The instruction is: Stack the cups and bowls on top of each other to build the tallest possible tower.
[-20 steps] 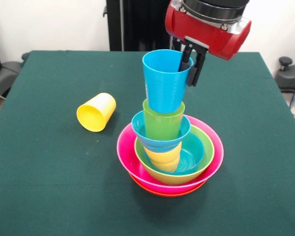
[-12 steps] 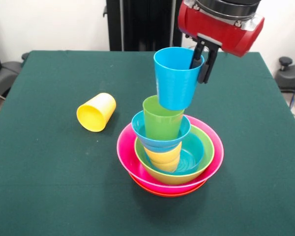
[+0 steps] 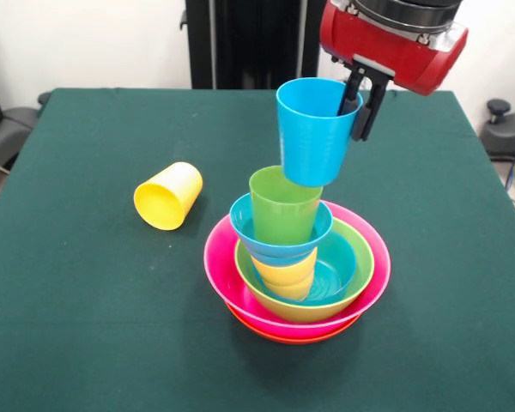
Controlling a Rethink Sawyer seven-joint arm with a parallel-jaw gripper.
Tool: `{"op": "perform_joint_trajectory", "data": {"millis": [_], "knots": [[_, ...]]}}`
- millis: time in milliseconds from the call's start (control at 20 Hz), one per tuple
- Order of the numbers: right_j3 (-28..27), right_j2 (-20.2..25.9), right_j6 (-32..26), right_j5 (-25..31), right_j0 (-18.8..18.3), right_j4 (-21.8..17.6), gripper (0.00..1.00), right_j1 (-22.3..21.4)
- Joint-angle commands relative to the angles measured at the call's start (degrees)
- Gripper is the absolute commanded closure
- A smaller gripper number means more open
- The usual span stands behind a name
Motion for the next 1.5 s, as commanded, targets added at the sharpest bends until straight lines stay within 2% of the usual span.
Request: {"op": "perform_joint_trajectory", "data": {"millis": [50, 1500], "knots": [[6.1, 1.0, 9.7, -3.3, 1.2, 0.1, 1.0, 1.9], [6.3, -0.5, 9.2, -4.9, 1.7, 0.9, 1.0, 2.2]]}}
